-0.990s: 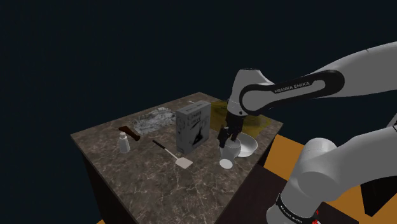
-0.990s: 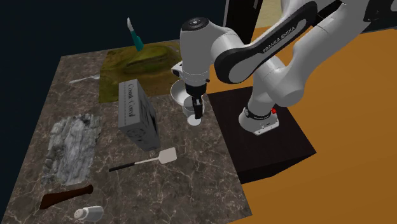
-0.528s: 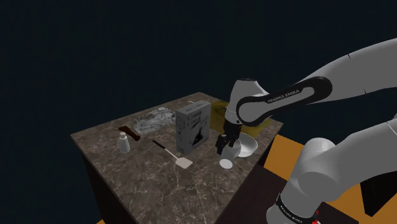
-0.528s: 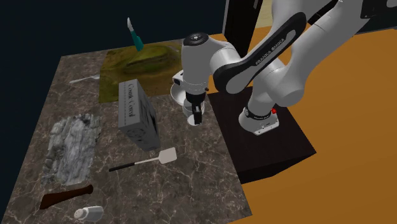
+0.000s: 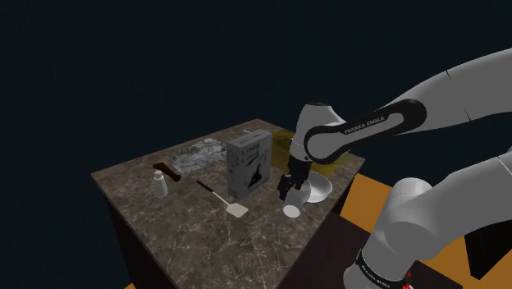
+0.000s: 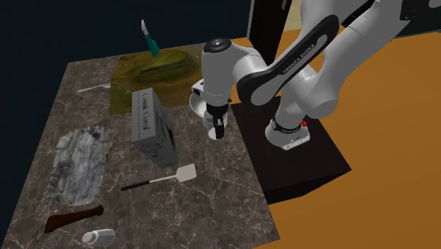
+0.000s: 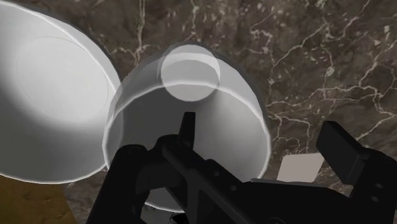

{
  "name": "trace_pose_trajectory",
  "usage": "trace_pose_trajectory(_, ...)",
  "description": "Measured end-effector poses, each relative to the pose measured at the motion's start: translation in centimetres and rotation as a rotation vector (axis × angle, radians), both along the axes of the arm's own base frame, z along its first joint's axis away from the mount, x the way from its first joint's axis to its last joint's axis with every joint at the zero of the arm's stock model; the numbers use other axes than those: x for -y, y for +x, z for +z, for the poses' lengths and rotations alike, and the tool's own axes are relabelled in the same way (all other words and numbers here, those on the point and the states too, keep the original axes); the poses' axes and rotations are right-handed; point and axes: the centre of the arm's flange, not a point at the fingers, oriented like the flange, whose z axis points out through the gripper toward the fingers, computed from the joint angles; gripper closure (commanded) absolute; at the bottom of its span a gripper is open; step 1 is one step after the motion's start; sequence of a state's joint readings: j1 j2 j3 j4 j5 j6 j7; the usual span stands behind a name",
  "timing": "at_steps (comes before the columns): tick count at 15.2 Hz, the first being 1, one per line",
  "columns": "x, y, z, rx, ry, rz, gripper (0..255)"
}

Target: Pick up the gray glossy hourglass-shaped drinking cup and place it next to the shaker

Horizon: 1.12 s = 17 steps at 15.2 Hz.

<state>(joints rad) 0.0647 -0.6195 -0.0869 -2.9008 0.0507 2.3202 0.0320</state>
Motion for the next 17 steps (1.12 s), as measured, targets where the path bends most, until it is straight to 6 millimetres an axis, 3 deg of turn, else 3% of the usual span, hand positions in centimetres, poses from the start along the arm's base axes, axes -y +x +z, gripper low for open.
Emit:
trace_pose_trajectory(11, 0.0, 0.0, 0.3, 0.002, 0.0, 0.0, 255)
trace_pose_trajectory(17, 0.0, -0.1, 3.2, 0.0, 0.0, 0.0, 255)
